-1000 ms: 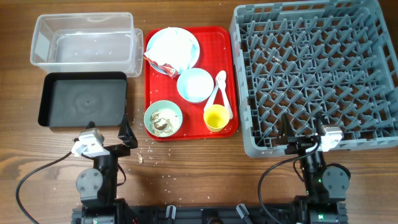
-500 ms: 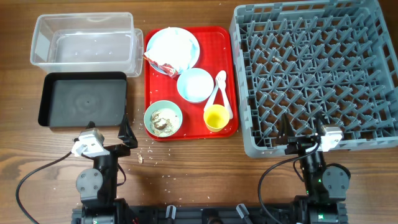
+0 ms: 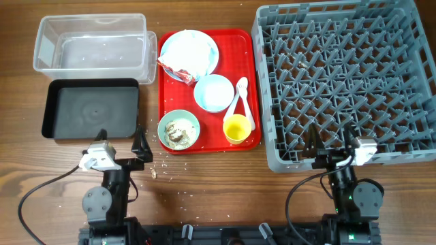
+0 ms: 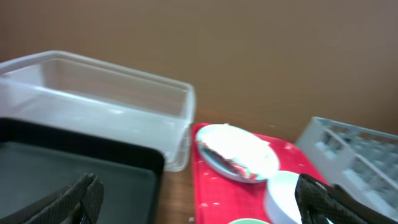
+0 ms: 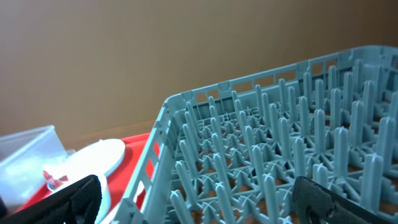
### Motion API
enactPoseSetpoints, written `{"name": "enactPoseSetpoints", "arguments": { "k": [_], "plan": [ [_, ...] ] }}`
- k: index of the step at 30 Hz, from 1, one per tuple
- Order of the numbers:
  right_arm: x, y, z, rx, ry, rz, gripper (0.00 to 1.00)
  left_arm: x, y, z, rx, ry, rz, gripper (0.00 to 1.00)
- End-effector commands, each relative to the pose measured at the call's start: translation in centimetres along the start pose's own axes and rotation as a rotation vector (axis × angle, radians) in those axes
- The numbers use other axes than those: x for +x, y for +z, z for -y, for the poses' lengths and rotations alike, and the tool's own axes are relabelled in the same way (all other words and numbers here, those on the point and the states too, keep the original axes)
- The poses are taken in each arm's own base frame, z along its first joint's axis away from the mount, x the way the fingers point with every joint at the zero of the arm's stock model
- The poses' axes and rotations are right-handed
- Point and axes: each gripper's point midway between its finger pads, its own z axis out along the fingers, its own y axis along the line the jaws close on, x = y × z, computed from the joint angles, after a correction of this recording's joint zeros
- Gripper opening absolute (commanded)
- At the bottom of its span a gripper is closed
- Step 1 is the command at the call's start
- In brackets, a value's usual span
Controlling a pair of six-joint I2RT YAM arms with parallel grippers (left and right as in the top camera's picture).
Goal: Sort waste into correct bins and load items into the dishwasher rack
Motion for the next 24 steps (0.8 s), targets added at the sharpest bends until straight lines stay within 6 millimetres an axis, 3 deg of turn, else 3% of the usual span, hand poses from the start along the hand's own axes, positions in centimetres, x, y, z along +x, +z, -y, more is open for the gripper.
{"name": "enactPoseSetpoints", "arguments": {
  "k": [1, 3, 7, 12, 16, 19, 23, 24],
  "plan": [
    [-0.6, 0.0, -0.7, -0.034, 0.042, 0.023, 1.0, -0.2, -0.3, 3.2, 0.179, 0.029, 0.0, 1.0],
    [-2.0, -0.1, -1.7, -0.083, -0.039, 0.081, 1.0, -0.9, -0.4, 3.5, 0.195, 0.025, 0.028, 1.0],
    [-6.1, -0.9, -3.5, -0.134, -0.09, 0.179, 1.0, -5.1, -0.7, 4.8, 0.215, 0.0, 0.088, 1.0],
    [-10.4, -0.4, -5.2, -0.164, -0.121, 0.176, 1.0, -9.0, 2.4, 6.2, 0.217, -0.016, -0.021, 1.0],
    [-13.1, 2.6, -6.4, -0.183, -0.133, 0.084, 1.0, -10.3, 8.9, 7.1, 0.218, -0.053, -0.245, 1.0],
    [-14.5, 5.5, -6.5, -0.166, -0.119, -0.028, 1.0, -10.0, 14.5, 9.5, 0.27, 0.036, -0.403, 1.0],
    [-13.7, 9.5, -6.4, -0.164, -0.114, -0.24, 1.0, -7.1, 21.3, 12.5, 0.318, 0.118, -0.634, 1.0],
    [-13.1, 10.4, -6.3, -0.162, -0.119, -0.299, 1.0, -5.6, 23.3, 13.3, 0.329, 0.15, -0.711, 1.0]
  ]
}}
